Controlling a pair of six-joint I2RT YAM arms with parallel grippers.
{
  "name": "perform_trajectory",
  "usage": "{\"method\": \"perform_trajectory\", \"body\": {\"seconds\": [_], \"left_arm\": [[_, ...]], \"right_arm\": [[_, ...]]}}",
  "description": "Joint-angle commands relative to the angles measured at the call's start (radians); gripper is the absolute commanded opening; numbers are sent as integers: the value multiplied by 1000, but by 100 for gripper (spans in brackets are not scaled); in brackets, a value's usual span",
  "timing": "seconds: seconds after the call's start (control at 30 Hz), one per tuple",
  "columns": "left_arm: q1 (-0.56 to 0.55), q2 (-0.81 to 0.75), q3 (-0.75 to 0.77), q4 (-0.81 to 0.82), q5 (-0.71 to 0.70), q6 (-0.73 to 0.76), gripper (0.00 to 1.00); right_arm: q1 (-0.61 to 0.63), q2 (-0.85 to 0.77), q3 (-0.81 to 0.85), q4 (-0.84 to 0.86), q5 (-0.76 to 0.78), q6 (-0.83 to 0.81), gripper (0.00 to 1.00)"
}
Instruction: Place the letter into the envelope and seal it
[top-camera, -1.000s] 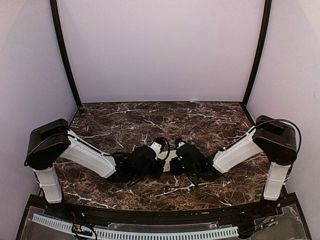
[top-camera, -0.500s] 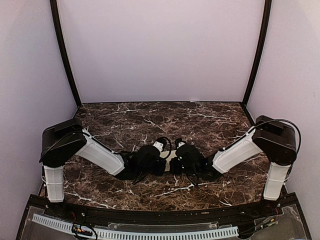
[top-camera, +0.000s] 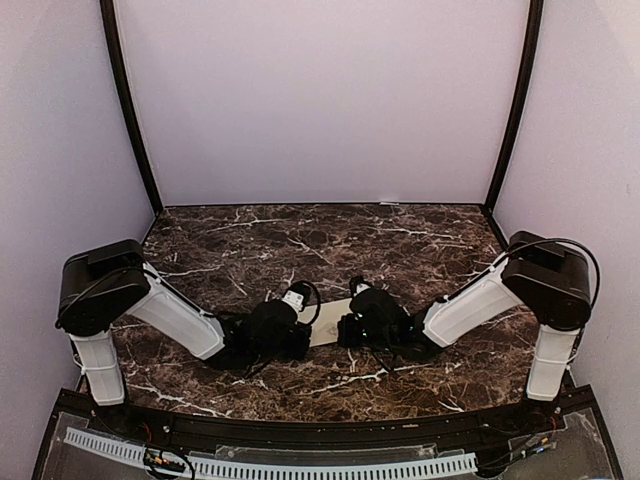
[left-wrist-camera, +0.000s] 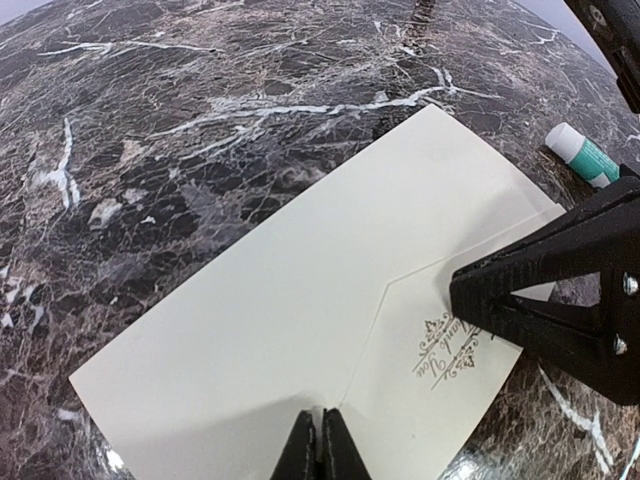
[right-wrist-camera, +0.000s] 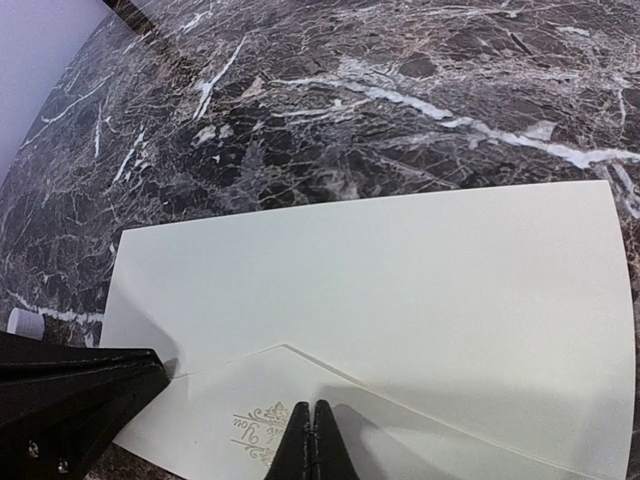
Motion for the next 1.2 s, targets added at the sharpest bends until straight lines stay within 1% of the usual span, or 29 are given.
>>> {"method": "perform_trajectory", "body": {"seconds": [0.0,0.1,0.23,0.33,0.47,0.67,0.87,1.03,1.17], "left_arm": [[2,-40,-63,-84,12,-12,5],[1,-68,-106,-88,-3,-21,5],[-3,-145,-140,-119,-50,-36,5],[-18,-190,-128,-153,-85,-19,6],[-20,-214,-71,-170,-86,13,6],[-20,-162,19,-150,-9,32,6],[-20,-49,79,-127,48,23,6],[-21,-4,83,-98,88,4,6],[-22,0,57,-103,80,-8,6]], "right_arm": [[11,81,-32,-223,-24,18,0],[11,79,-29,-235,-16,21,0],[10,76,-26,-240,-16,21,0],[12,76,-19,-242,-21,19,0],[13,75,-11,-247,-24,15,0],[12,66,-7,-254,-22,11,0],[13,62,-9,-252,-24,8,0],[14,61,-18,-247,-24,10,0],[14,54,-32,-239,-19,15,0]]}}
